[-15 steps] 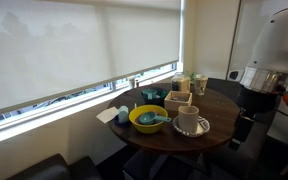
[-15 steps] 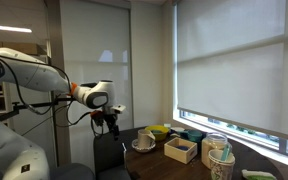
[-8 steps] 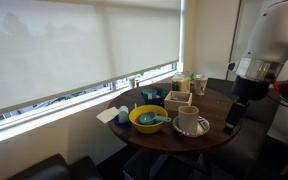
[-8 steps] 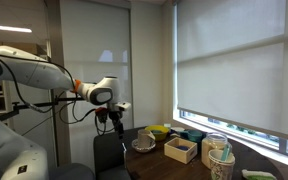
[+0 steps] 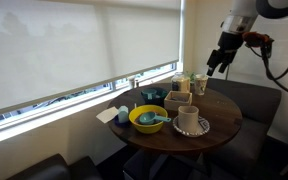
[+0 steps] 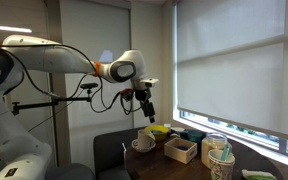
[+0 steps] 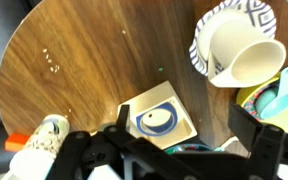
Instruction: Take the blue tape out of the box and put it on the table
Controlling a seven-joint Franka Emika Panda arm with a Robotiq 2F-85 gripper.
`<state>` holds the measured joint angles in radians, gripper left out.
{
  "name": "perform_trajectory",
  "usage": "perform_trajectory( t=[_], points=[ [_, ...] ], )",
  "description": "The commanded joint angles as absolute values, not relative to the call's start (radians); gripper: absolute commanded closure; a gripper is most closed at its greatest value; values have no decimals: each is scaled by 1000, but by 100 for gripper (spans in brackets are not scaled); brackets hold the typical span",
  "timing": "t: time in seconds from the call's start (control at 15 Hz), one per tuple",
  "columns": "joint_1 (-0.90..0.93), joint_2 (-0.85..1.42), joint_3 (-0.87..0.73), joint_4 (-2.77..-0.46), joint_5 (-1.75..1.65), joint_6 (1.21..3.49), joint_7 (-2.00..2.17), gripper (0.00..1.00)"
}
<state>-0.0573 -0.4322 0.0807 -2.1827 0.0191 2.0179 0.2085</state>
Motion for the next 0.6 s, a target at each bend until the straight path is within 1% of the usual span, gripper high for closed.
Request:
perform_trajectory(
  t=[0.0, 0.33, 0.4, 0.53],
  points=[
    [-36, -202, 38, -1930, -40, 2017, 18, 0],
    [-38, 79, -22, -1687, 15, 2067, -340, 0],
    [-40, -49, -8, -1824, -12, 2076, -224, 0],
    [-44, 6, -16, -1793, -10, 2082, -243, 0]
  ],
)
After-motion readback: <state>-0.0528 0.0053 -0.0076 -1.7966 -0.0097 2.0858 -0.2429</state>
